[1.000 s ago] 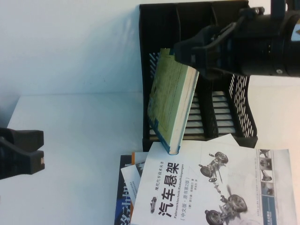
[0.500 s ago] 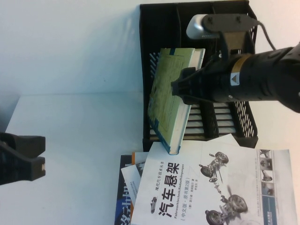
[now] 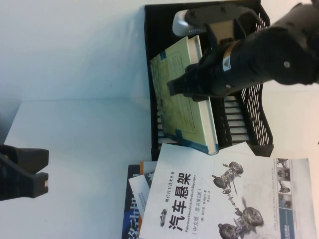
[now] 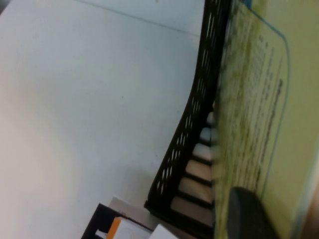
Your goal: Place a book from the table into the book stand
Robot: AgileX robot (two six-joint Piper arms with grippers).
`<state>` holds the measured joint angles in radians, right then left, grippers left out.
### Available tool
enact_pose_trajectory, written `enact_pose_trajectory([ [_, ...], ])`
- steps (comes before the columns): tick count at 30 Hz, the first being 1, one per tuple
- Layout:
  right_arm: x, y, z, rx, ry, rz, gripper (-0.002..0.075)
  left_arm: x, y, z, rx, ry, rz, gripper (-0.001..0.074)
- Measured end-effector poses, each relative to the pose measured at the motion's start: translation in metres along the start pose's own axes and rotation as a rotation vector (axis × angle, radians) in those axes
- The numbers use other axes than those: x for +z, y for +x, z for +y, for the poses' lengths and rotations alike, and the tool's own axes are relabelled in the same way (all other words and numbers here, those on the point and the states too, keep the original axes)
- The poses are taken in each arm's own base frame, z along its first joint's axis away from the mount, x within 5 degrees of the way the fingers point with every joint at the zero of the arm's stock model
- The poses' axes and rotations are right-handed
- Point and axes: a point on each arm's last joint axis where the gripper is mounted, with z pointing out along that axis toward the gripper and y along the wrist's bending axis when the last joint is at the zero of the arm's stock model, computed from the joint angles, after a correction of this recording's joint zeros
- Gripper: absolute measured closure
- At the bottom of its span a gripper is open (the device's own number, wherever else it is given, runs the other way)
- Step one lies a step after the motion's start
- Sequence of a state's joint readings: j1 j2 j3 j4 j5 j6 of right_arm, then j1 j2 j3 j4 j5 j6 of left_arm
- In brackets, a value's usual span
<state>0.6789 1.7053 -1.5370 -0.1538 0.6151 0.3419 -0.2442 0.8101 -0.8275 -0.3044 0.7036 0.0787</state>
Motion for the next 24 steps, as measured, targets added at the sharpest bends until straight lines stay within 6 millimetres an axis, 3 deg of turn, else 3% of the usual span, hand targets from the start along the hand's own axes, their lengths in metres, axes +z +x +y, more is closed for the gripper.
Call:
enact_pose_trajectory([
  [6,-0.015,-0.026,0.006,-0.007,0.012,0.021,0.0503,0.0,-0.001,0.0,-0.003,0.002,-0.006,0.0738],
  [16,0.007,-0.047,0.018,-0.018,0.01,0.038,0.0501,0.0,0.001,0.0,-0.003,0.005,0.007,0.0738],
  [24,0.027,-0.068,0.027,-0.099,-0.044,-0.147,0.0218,0.0,0.002,-0.001,-0.003,0.006,0.024,0.0738],
])
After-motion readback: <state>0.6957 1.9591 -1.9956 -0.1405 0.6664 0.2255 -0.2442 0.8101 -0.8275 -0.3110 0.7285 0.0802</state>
